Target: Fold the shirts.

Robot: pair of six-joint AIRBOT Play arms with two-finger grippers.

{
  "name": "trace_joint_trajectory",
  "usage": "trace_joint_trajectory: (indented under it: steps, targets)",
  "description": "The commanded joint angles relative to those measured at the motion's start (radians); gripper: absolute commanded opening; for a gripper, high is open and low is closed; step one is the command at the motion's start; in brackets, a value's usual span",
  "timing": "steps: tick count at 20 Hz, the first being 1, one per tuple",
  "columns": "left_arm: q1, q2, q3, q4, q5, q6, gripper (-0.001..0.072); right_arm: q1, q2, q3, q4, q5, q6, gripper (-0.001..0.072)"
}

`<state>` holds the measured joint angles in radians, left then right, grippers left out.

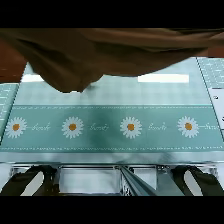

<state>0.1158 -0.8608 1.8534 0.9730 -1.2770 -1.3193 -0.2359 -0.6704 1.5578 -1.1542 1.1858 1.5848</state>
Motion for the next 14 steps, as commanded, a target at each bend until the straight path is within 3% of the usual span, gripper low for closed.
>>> trace_joint_trajectory:
  steps: [1,5,9,14]
  targets:
    - [0.003,0.059,0.223,0.196,-0.087,-0.029,0.0027,0.002,0.208,0.045,-0.146,0.080,0.058,0.0024]
    - [0.002,0.189,0.205,0.237,-0.086,-0.028,0.0027,0.002,0.354,0.045,-0.241,0.100,0.096,0.0024]
    - [0.002,0.223,0.133,0.235,-0.086,-0.029,0.0028,0.002,0.385,0.036,-0.255,0.175,0.105,0.0024]
    - [0.002,0.182,-0.254,0.092,-0.072,-0.024,0.0027,0.002,0.378,-0.261,-0.268,0.259,0.113,0.0024]
